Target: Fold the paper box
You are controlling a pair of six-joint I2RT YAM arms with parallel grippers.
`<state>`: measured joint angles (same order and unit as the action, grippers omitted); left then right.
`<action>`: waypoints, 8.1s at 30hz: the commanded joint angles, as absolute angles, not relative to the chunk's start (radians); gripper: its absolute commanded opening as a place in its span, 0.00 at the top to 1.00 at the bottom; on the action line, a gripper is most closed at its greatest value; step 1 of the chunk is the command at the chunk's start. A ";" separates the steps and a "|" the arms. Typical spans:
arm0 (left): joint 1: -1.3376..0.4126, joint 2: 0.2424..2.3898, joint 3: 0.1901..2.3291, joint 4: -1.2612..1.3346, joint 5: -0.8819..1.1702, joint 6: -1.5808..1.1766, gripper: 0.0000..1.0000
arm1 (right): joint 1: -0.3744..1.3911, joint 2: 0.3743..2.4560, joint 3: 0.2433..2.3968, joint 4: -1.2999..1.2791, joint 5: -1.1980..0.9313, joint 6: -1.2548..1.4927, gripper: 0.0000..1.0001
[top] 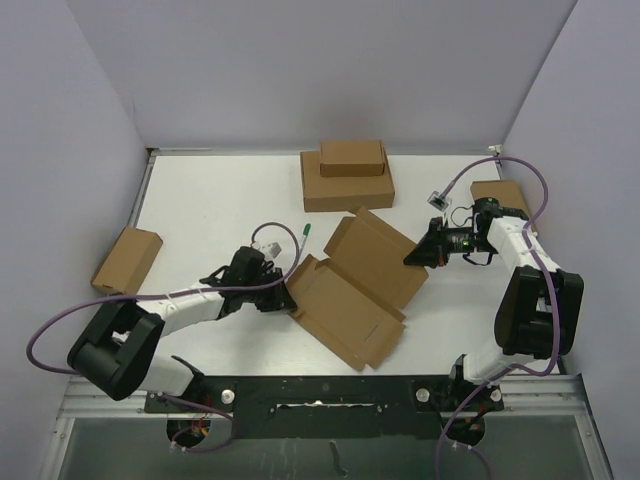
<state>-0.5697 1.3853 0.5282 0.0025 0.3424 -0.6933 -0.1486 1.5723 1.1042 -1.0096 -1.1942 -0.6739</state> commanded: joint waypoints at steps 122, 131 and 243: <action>-1.150 1.612 0.553 0.829 -0.120 0.209 0.25 | -0.371 1.328 0.934 -0.211 -1.411 0.523 1.00; -1.162 1.764 0.628 0.897 -0.194 0.172 0.25 | -0.371 1.331 0.928 -0.184 -1.422 0.545 1.00; -1.221 1.749 1.377 -0.179 -0.559 -0.565 0.40 | -0.388 1.307 0.848 0.089 -1.459 0.689 1.00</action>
